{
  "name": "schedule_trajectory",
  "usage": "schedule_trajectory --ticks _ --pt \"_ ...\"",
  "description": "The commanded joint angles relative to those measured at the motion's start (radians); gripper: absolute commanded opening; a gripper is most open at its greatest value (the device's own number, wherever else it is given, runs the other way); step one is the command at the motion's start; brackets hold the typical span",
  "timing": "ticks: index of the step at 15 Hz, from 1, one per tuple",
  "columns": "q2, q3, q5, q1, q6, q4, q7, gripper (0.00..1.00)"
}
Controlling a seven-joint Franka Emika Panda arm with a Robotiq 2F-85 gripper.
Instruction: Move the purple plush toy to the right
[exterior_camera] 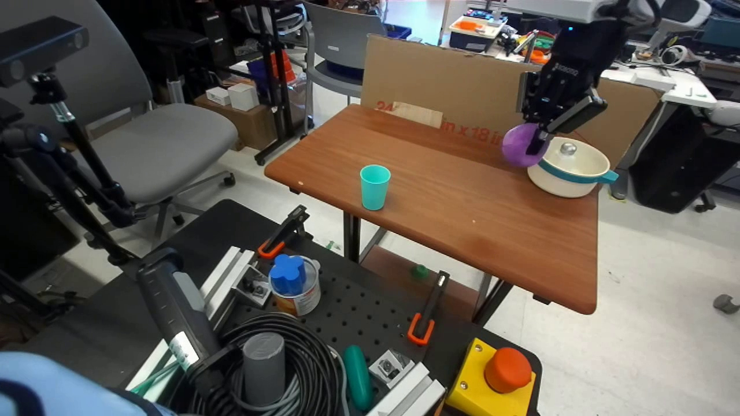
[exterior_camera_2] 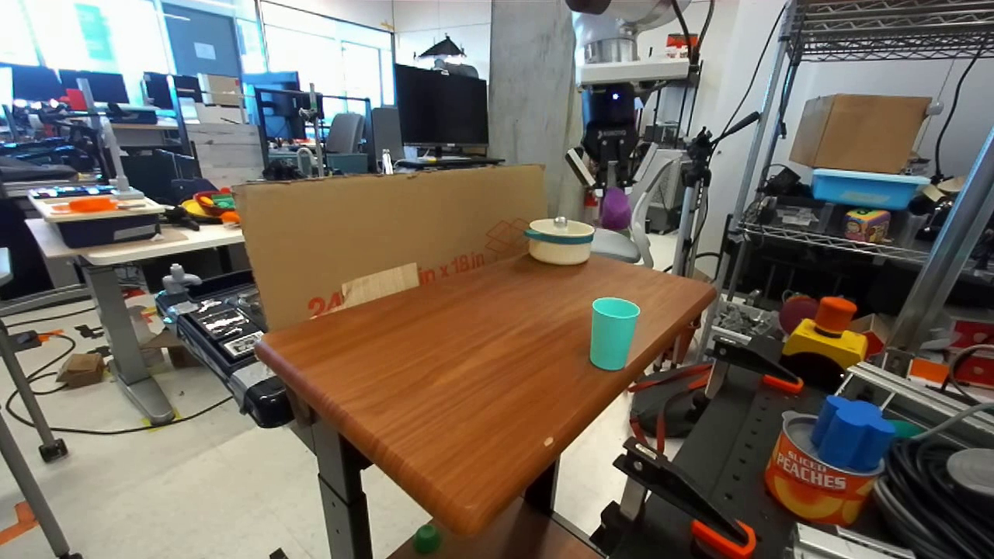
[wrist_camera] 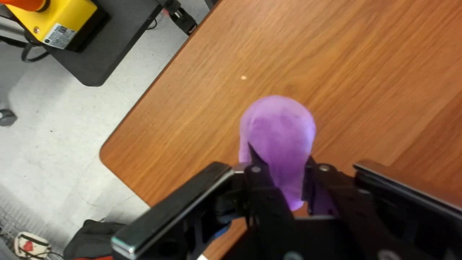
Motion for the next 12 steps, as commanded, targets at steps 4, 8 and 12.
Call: schedule_trajectory --ticks 4,8,12 --pt "0.143 -0.039 0.027 -0.059 -0.026 0.118 0.074 0.06" --pt "0.255 -0.052 0.023 -0.076 -0.021 0.206 0.106 0.06" --pt "0.347 -0.069 0.007 -0.079 -0.041 0.276 0.143 0.06"
